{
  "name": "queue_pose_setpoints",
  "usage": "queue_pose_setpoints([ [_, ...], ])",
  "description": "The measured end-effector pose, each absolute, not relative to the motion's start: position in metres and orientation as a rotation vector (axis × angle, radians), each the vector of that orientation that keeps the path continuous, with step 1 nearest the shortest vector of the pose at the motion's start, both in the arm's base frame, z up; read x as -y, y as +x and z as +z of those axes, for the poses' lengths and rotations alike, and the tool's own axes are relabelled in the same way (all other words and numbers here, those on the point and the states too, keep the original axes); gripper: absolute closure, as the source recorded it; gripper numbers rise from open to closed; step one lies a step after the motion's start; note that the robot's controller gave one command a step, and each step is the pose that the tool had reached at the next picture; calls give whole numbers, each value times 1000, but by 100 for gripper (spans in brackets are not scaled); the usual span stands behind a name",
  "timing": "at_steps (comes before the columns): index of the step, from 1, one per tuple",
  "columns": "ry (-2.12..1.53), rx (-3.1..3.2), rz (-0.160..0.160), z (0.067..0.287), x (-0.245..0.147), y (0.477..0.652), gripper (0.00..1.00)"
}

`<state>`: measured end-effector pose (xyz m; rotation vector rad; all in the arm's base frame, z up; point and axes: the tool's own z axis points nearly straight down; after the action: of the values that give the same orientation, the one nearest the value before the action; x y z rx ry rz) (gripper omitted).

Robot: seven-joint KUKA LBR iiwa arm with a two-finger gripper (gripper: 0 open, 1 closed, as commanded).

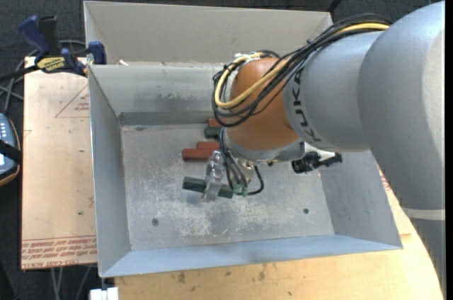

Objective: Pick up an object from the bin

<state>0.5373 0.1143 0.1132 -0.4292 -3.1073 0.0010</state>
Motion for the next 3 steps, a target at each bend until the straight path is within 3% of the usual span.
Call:
queue_pose_setpoints([
  [3, -430, 3116, -4, 155, -115, 539, 100],
])
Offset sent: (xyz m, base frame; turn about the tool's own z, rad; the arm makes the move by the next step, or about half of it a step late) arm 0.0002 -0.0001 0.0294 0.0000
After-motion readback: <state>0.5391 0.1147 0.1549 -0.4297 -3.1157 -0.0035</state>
